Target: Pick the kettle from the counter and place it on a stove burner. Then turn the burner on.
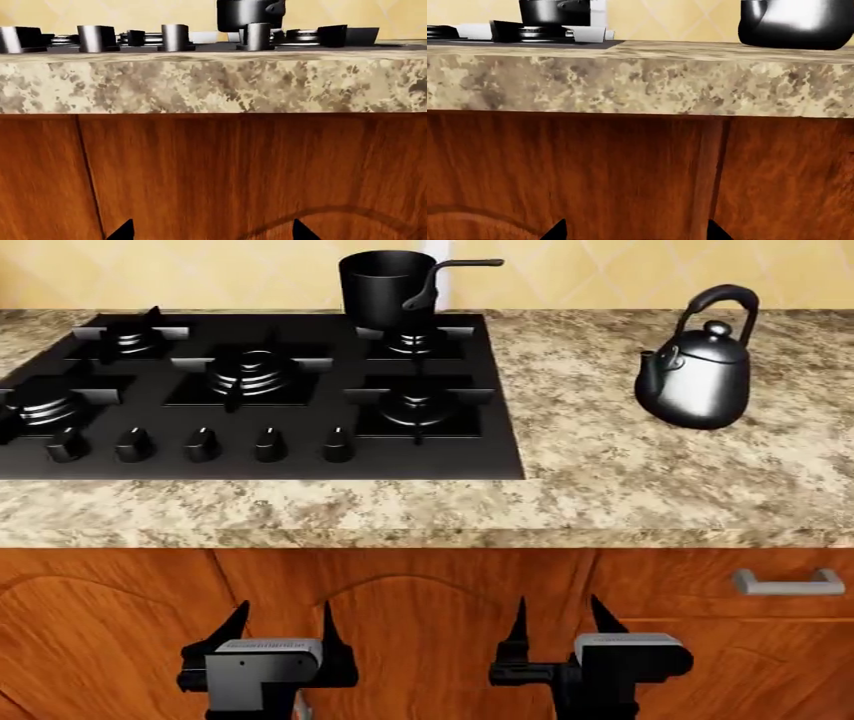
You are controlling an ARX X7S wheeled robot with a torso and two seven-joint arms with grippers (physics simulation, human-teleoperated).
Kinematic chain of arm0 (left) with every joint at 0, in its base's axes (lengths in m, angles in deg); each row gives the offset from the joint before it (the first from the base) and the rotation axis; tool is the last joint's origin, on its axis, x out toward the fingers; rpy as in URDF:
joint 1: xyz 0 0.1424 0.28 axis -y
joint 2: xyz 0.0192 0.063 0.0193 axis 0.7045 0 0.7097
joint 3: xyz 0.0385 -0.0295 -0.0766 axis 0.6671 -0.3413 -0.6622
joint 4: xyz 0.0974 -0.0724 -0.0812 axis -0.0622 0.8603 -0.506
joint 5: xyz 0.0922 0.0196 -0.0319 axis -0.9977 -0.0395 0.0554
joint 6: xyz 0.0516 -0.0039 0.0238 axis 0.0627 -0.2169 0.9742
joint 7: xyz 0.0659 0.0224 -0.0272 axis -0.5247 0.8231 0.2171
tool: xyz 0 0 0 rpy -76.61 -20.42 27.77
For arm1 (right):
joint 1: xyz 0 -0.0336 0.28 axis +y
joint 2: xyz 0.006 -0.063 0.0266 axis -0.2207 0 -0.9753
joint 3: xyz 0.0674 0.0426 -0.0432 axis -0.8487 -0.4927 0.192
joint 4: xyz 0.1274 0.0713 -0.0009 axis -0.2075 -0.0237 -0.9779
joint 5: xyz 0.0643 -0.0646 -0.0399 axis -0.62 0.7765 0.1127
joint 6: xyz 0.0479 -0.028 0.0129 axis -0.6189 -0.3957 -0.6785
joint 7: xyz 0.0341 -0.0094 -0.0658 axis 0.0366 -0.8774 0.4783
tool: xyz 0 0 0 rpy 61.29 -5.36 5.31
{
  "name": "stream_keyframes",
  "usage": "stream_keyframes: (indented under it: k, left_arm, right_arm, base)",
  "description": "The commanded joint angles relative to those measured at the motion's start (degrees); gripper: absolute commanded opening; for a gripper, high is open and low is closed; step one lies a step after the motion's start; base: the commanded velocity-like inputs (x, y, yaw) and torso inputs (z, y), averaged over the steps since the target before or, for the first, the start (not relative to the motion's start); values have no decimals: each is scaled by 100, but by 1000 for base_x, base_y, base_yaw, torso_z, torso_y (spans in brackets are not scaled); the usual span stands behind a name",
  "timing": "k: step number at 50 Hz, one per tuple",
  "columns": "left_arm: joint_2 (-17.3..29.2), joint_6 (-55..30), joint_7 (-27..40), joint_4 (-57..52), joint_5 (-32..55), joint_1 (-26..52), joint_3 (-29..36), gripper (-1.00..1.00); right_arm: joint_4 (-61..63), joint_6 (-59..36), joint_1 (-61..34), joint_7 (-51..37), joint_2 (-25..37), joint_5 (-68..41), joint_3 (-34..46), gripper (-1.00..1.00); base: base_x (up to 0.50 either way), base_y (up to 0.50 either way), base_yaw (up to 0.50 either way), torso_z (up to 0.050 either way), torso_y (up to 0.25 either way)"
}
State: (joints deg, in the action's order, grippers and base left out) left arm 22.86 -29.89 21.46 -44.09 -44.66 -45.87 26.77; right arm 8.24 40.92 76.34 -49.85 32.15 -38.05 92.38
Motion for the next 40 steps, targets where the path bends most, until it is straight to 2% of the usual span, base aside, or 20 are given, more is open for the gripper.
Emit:
stream_keyframes:
  k: [1,16,24,40]
  left_arm:
    - [112,7,171,-24,38,-11,151,100]
    - [220,30,289,-7,105,2,276,100]
    - [284,69,249,-53,242,-20,358,100]
    - [373,152,261,-15,462,0,431,100]
  right_arm:
    - [-29,19,-20,-156,113,-89,138,100]
    - [-21,50,-16,-285,212,-164,273,100]
    - [-49,21,-39,-366,256,-189,332,100]
    - [-62,21,-57,-479,349,-274,458,100]
  base:
    - [0,-449,0,0,0]
    - [0,-440,0,0,0]
    - [0,-68,0,0,0]
    - [0,0,0,48,0]
